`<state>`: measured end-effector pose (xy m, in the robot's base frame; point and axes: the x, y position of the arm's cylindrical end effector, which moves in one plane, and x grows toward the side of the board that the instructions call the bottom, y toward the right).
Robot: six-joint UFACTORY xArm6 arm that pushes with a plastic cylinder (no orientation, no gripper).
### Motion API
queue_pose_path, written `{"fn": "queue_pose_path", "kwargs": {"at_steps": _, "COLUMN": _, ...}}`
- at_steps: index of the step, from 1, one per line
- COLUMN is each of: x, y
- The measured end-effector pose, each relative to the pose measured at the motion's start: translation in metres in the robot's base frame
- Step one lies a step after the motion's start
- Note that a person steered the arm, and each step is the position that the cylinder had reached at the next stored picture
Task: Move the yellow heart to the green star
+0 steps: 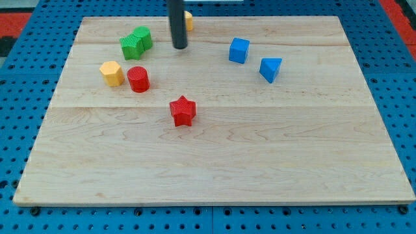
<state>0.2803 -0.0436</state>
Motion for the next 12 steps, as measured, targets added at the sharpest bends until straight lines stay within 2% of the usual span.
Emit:
{"fn": "queue_pose_path", "kwargs": {"at_steps": 1, "x": -0.036, "y": 0.008}}
{"fn": "queue_pose_path", "kwargs": {"at_steps": 2, "x": -0.029, "y": 0.045}}
{"fn": "queue_pose_path", "kwargs": {"at_steps": 3, "x": -0.005, "y": 0.146}}
{"fn": "queue_pose_path", "kwargs": {"at_steps": 4, "x": -0.006, "y": 0.192}}
{"fn": "queue_pose_path", "kwargs": {"at_steps": 5, "x": -0.074, "y": 0.196}}
{"fn": "queue_pose_path", "kwargs": {"at_steps": 7, "x": -0.089, "y": 0.186}}
{"fn": "queue_pose_path", "kwargs": {"at_steps": 8, "x": -0.088, "y": 0.132}}
{"fn": "queue_pose_path", "kwargs": {"at_steps": 9, "x": -0.042, "y": 0.097}}
{"fn": "queue_pose_path", "kwargs": {"at_steps": 10, "x": -0.013, "y": 0.028}}
{"fn": "queue_pose_path", "kwargs": {"at_steps": 12, "x": -0.062, "y": -0.041}}
